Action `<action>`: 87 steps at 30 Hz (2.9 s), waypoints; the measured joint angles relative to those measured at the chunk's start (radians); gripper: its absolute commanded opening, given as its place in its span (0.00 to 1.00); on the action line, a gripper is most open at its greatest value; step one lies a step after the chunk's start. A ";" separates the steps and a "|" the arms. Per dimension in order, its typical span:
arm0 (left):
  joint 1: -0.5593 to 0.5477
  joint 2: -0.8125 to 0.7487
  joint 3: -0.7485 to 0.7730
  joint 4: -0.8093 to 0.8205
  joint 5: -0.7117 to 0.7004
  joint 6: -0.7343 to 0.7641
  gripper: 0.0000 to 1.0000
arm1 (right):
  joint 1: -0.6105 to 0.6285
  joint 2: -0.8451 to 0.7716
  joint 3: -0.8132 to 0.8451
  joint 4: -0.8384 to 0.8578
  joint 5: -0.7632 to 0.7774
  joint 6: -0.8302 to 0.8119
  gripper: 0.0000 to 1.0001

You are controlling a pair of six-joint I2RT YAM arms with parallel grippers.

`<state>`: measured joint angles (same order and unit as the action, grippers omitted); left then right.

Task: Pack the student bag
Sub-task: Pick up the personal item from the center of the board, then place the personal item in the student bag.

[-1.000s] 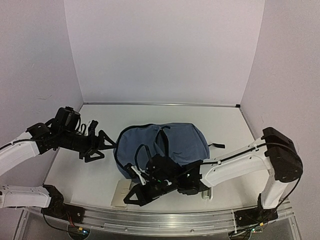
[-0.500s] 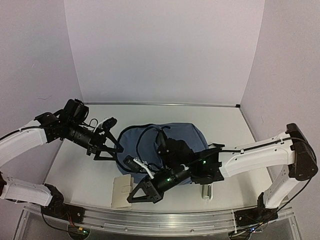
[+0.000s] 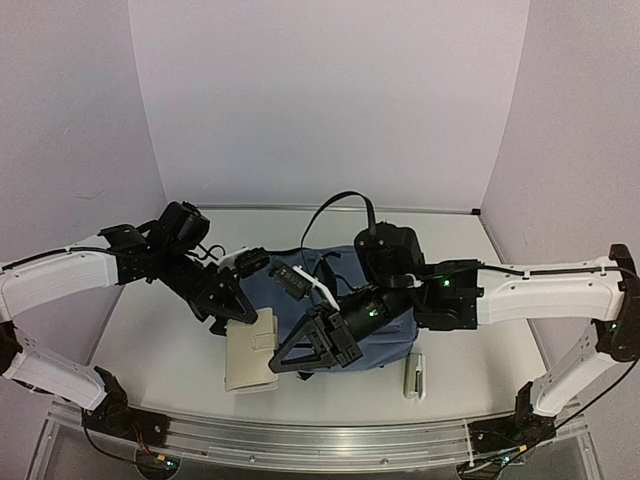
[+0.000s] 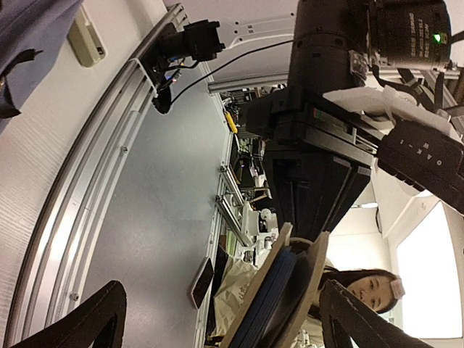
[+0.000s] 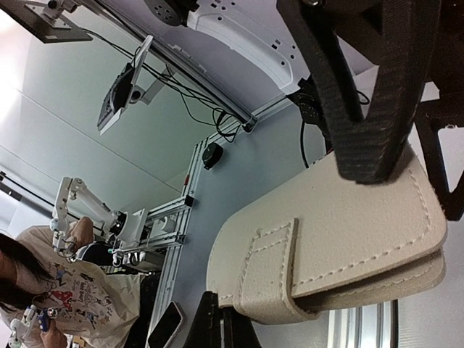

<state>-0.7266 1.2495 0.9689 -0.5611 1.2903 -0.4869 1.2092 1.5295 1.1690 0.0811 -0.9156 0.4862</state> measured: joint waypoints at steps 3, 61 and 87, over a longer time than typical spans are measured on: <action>-0.017 0.012 0.006 0.036 0.032 -0.008 0.79 | -0.007 0.000 0.000 0.000 -0.027 -0.006 0.00; -0.038 -0.116 -0.208 0.761 -0.531 -0.324 0.83 | -0.189 -0.053 -0.268 0.503 0.393 0.356 0.02; -0.040 -0.093 -0.107 0.506 -0.343 -0.220 0.00 | -0.270 -0.023 -0.191 0.325 0.015 0.244 0.70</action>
<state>-0.7670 1.1568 0.8622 -0.0550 0.9475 -0.7069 0.9393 1.5070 0.9783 0.4057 -0.9004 0.7303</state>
